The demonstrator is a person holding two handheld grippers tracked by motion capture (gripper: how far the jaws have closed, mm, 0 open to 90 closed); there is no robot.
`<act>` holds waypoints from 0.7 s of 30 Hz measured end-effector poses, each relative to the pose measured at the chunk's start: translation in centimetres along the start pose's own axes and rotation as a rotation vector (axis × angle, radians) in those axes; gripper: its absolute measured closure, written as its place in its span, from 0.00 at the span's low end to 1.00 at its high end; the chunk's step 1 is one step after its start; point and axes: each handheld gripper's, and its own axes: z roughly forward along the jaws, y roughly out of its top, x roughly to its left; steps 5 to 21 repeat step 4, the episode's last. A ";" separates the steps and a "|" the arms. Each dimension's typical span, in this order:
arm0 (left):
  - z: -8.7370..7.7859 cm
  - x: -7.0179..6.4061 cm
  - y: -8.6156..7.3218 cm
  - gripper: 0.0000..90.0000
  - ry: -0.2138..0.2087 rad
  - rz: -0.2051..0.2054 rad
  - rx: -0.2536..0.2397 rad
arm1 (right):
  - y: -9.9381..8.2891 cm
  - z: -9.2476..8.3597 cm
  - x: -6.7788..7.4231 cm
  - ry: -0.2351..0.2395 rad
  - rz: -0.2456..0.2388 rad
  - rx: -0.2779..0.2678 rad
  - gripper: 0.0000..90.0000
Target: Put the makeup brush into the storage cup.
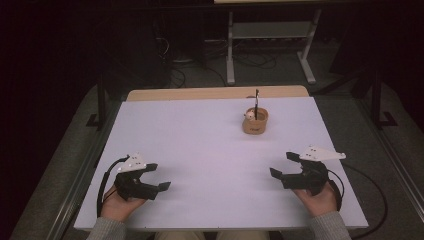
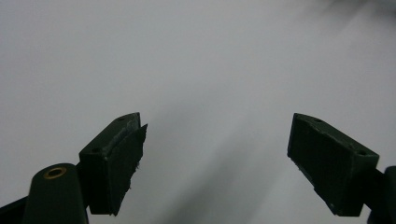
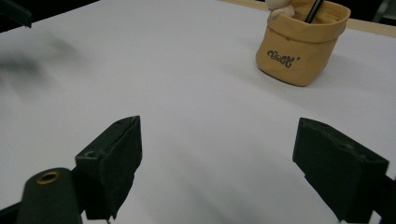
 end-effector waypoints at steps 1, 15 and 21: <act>0.0 0.0 0.0 0.20 -0.001 0.003 -0.001 | 0.0 0.0 0.0 0.001 0.001 -0.002 0.16; 0.0 0.0 0.0 0.20 -0.001 0.003 -0.004 | 0.0 0.0 0.0 0.000 -0.001 -0.001 0.16; 0.0 0.0 0.0 0.20 -0.001 0.003 -0.004 | 0.0 0.0 0.0 0.000 -0.001 -0.001 0.16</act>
